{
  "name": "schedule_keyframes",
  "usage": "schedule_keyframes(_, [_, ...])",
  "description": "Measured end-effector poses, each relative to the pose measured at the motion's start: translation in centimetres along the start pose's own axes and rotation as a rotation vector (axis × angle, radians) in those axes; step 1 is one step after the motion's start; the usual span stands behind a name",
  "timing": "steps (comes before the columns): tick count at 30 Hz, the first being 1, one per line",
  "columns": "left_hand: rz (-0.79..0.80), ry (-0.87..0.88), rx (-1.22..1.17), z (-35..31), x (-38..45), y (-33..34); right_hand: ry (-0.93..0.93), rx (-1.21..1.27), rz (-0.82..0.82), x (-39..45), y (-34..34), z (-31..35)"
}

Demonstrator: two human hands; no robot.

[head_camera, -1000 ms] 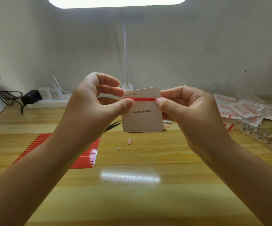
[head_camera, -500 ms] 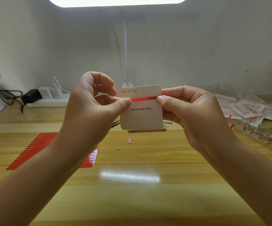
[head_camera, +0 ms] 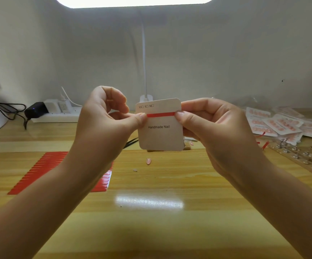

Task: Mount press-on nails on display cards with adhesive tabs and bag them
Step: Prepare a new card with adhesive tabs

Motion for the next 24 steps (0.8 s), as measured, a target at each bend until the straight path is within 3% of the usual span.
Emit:
schedule_keyframes(6, [0.044,-0.165,-0.079,1.1,0.7,0.2,-0.04,-0.026,0.086,-0.1,0.5,0.0])
schedule_keyframes(12, [0.081,-0.213,-0.113,0.9,0.7,0.3,0.021,0.043,0.088,0.0,0.4,-0.7])
schedule_keyframes(24, [-0.015,-0.048,-0.072,0.0,0.0,-0.1,0.097,0.113,-0.057,0.1,-0.3,-1.0])
Point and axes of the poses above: each hand's wrist, its own x-axis towards the middle knuckle, its own y-axis out of the palm, z = x × y, the point moved 6 cm from there along x, towards the middle knuckle, and after that the axes turned 7 degrees about -y, right-handed, at the moved point
